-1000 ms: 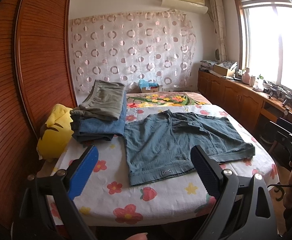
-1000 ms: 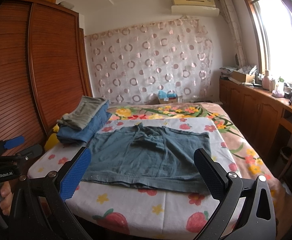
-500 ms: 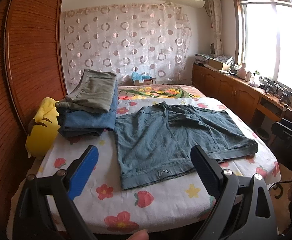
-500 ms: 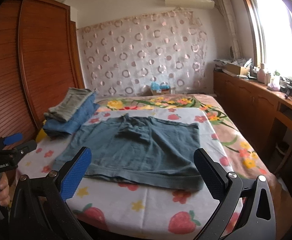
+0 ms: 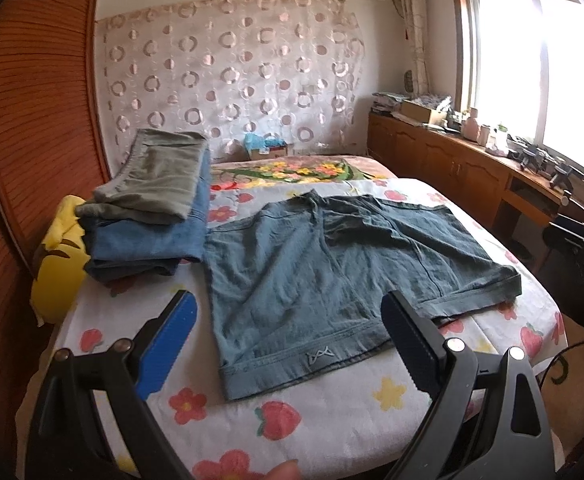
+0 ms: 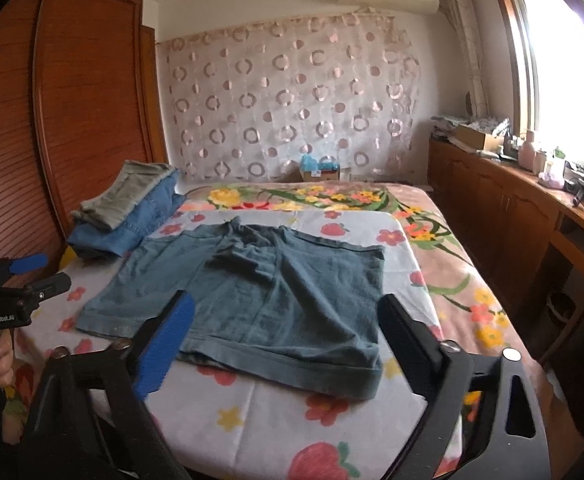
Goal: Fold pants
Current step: 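Move both grippers toward the leg cuff of the denim shorts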
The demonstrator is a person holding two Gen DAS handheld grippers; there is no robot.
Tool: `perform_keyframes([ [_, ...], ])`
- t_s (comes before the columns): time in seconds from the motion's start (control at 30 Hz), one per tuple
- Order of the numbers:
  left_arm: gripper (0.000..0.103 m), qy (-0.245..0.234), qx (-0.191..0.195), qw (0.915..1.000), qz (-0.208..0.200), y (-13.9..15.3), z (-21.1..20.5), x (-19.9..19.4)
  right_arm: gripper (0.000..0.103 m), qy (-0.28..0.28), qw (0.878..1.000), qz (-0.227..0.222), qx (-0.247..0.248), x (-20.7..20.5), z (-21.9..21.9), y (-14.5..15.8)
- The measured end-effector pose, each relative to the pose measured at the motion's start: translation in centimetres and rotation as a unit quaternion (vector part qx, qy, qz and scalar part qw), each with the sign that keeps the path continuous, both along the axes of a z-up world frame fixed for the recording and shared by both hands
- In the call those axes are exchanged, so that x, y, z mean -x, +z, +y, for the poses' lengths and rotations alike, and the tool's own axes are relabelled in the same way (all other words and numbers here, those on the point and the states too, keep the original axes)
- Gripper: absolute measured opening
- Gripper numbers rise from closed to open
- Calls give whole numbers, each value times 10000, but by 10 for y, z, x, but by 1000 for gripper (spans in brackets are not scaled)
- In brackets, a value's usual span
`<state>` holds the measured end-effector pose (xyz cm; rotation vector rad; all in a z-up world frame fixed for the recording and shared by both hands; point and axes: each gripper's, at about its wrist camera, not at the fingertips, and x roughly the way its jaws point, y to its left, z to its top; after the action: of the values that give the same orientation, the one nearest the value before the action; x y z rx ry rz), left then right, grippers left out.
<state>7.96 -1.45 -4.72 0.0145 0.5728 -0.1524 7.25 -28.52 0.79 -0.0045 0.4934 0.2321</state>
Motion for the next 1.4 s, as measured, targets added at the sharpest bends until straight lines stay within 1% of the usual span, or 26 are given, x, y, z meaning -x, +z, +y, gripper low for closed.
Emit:
perform_keyframes([
  [0.07, 94, -71, 47, 9999, 97, -3, -1, -6, 84, -23, 10000, 39, 31, -7, -8, -1],
  [0.13, 94, -117, 48, 9997, 191, -7, -2, -12, 76, -33, 9999, 114, 33, -18, -18, -2],
  [0.17, 94, -127, 30, 9996, 235, -9, -3, -15, 75, -44, 9999, 151, 40, -22, -22, -2],
  [0.23, 94, -158, -6, 9994, 318, -14, -4, -19, 68, -84, 9996, 249, 74, -32, -30, -3],
  [0.33, 94, -185, -33, 9988, 450, -21, -3, -26, 64, -98, 9990, 398, 175, -49, -37, -6],
  [0.4, 94, -216, -18, 9982, 559, -27, -3, -30, 63, -75, 9984, 515, 207, -59, -39, -11],
  [0.5, 94, -200, -5, 9972, 725, -38, 0, -33, 62, -85, 9962, 821, 285, -76, -41, -26],
  [0.57, 94, -214, 30, 9965, 801, -44, 3, -33, 62, -63, 9949, 967, 290, -79, -40, -37],
  [0.7, 94, -183, 144, 9953, 940, -56, 15, -33, 62, -46, 9919, 1217, 372, -76, -36, -61],
  [0.8, 94, -166, 217, 9948, 986, -61, 25, -31, 62, -174, 9881, 1424, 547, -74, -36, -75],
  [0.87, 93, -135, 290, 9947, 978, -63, 33, -28, 62, -238, 9871, 1481, 551, -70, -39, -79],
  [0.97, 89, -76, 365, 9941, 1014, -68, 42, -26, 62, -294, 9873, 1500, 435, -58, -46, -80],
  [1.07, 87, 6, 385, 9934, 1078, -73, 49, -26, 62, -250, 9867, 1570, 332, -45, -50, -81],
  [1.17, 86, 91, 377, 9926, 1148, -80, 54, -27, 61, -160, 9851, 1679, 330, -42, -48, -87],
  [1.23, 86, 134, 405, 9920, 1188, -84, 57, -27, 44, -132, 9842, 1745, 277, -43, -48, -91],
  [1.27, 86, 157, 401, 9916, 1216, -86, 59, -27, 42, -156, 9846, 1722, 271, -42, -48, -91],
  [1.3, 86, 153, 390, 9919, 1201, -86, 59, -27, 29, -126, 9844, 1740, 229, -43, -49, -90],
  [1.33, 86, 156, 372, 9920, 1198, -86, 60, -26, 24, -77, 9841, 1763, 176, -43, -49, -88],
  [1.37, 86, 173, 363, 9920, 1197, -86, 60, -26, 23, -57, 9842, 1765, 155, -42, -49, -87],
  [1.4, 87, 203, 368, 9920, 1194, -86, 61, -27, 17, -6, 9846, 1741, 159, -41, -48, -84],
])
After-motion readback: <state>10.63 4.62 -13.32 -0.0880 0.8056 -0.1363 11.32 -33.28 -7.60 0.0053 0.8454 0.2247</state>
